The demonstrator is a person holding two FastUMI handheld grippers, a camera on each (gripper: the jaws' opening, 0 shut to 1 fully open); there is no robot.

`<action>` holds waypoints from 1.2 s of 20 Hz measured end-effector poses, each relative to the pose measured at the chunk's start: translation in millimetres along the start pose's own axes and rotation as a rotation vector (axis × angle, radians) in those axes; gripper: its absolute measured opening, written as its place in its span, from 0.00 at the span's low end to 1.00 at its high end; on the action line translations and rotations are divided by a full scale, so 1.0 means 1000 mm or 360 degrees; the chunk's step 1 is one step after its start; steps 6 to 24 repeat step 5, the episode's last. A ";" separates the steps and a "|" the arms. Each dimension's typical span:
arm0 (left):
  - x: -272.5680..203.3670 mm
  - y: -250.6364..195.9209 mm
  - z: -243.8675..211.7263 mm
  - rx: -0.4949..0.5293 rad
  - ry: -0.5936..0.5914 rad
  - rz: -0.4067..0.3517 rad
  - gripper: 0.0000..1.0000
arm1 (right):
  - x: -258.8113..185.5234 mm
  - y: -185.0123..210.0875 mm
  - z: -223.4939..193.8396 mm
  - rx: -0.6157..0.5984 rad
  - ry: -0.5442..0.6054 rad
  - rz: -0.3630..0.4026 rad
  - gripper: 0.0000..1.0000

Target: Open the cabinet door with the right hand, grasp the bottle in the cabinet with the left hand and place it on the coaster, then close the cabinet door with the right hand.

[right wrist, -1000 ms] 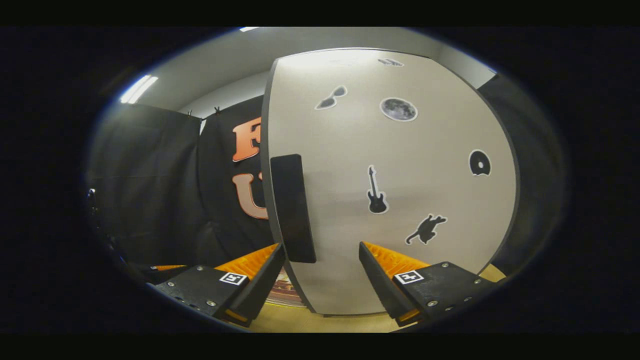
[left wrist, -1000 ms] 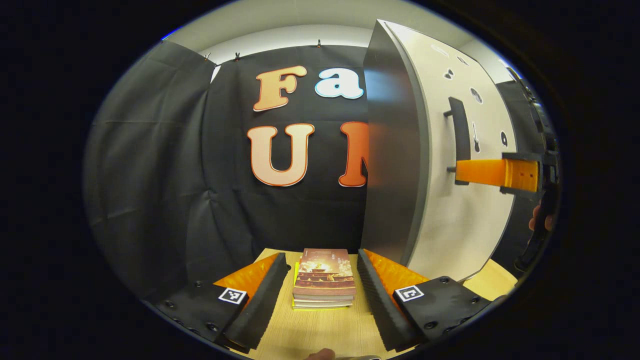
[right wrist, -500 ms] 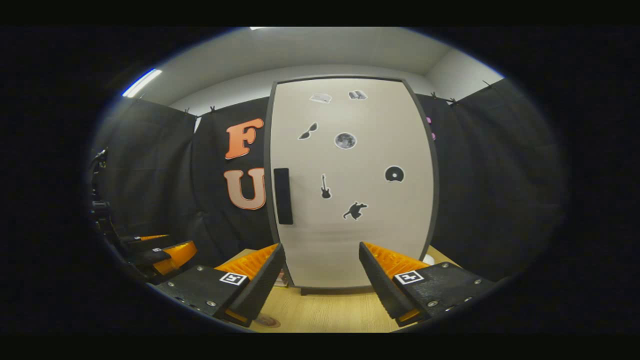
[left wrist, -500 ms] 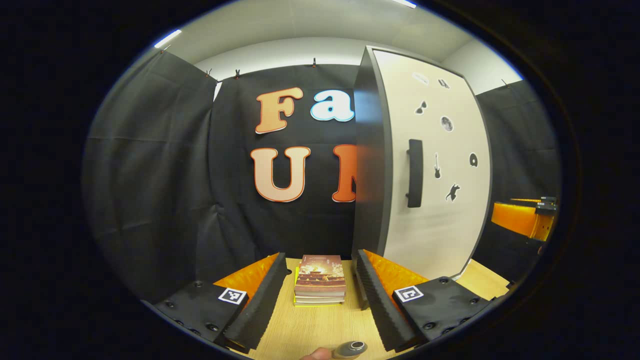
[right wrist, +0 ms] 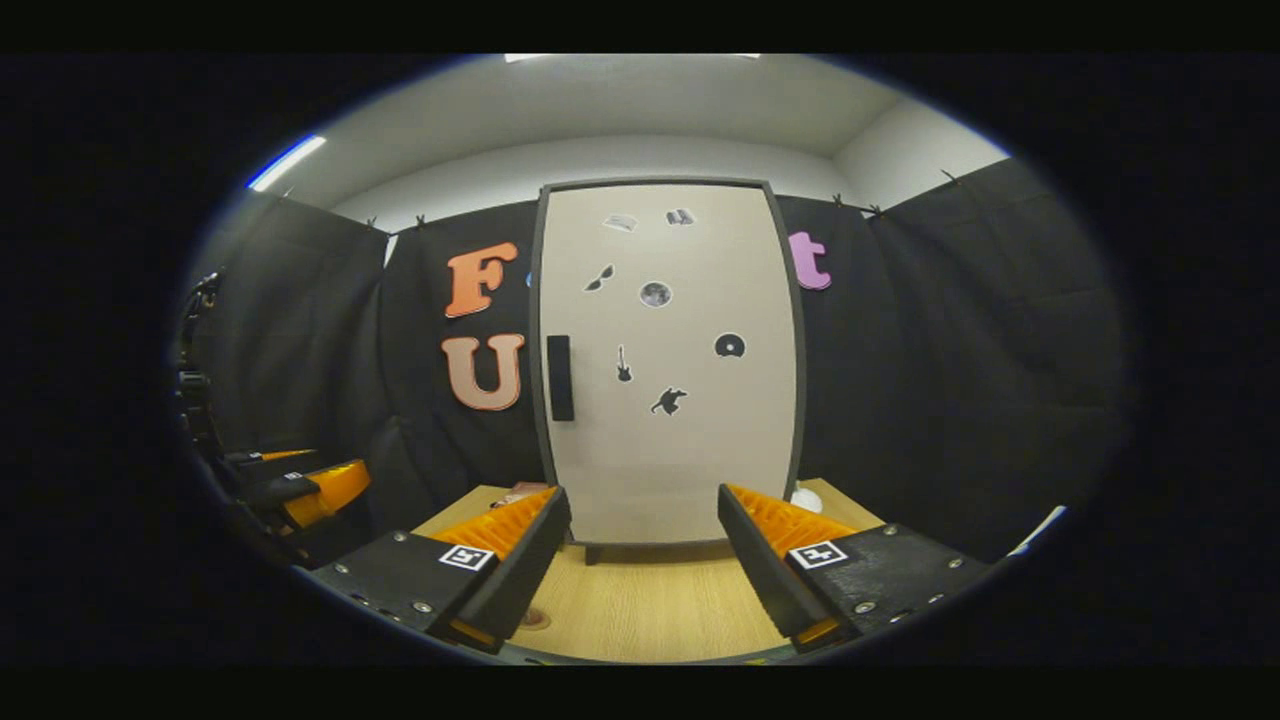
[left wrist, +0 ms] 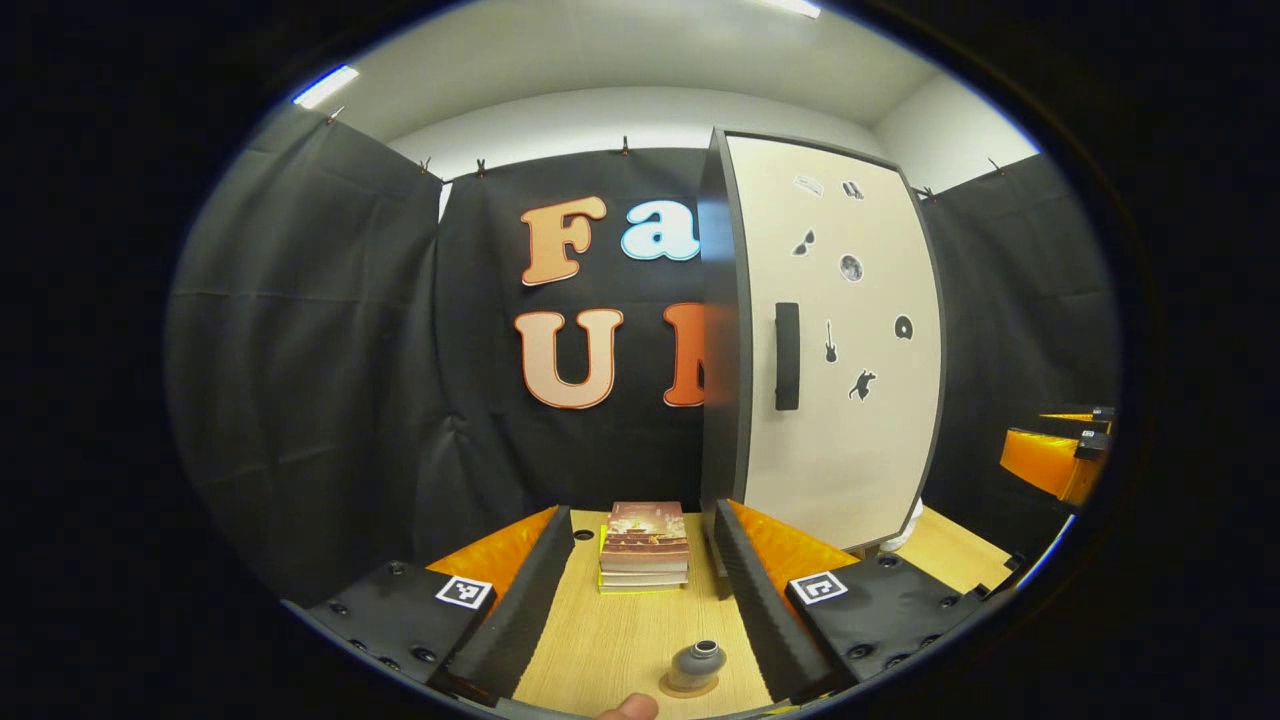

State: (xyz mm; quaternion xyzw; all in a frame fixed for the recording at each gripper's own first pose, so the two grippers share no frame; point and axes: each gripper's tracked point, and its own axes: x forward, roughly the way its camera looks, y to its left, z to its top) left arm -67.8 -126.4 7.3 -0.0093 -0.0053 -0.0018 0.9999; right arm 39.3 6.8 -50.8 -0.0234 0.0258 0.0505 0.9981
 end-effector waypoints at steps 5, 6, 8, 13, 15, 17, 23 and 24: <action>-0.022 0.003 0.005 -0.0010 -0.0009 0.0008 0.93 | -0.015 0.006 0.005 0.0012 -0.0025 0.0026 0.92; -0.022 0.003 0.005 -0.0010 -0.0009 0.0008 0.93 | -0.015 0.006 0.005 0.0012 -0.0025 0.0026 0.92; -0.022 0.003 0.005 -0.0010 -0.0009 0.0008 0.93 | -0.015 0.006 0.005 0.0012 -0.0025 0.0026 0.92; -0.022 0.003 0.005 -0.0010 -0.0009 0.0008 0.93 | -0.015 0.006 0.005 0.0012 -0.0025 0.0026 0.92; -0.022 0.003 0.005 -0.0010 -0.0009 0.0008 0.93 | -0.015 0.006 0.005 0.0012 -0.0025 0.0026 0.92; -0.022 0.003 0.005 -0.0010 -0.0009 0.0008 0.93 | -0.015 0.006 0.005 0.0012 -0.0025 0.0026 0.92; -0.022 0.003 0.005 -0.0010 -0.0009 0.0008 0.93 | -0.015 0.006 0.005 0.0012 -0.0025 0.0026 0.92; -0.022 0.003 0.005 -0.0010 -0.0009 0.0008 0.93 | -0.015 0.006 0.005 0.0012 -0.0025 0.0026 0.92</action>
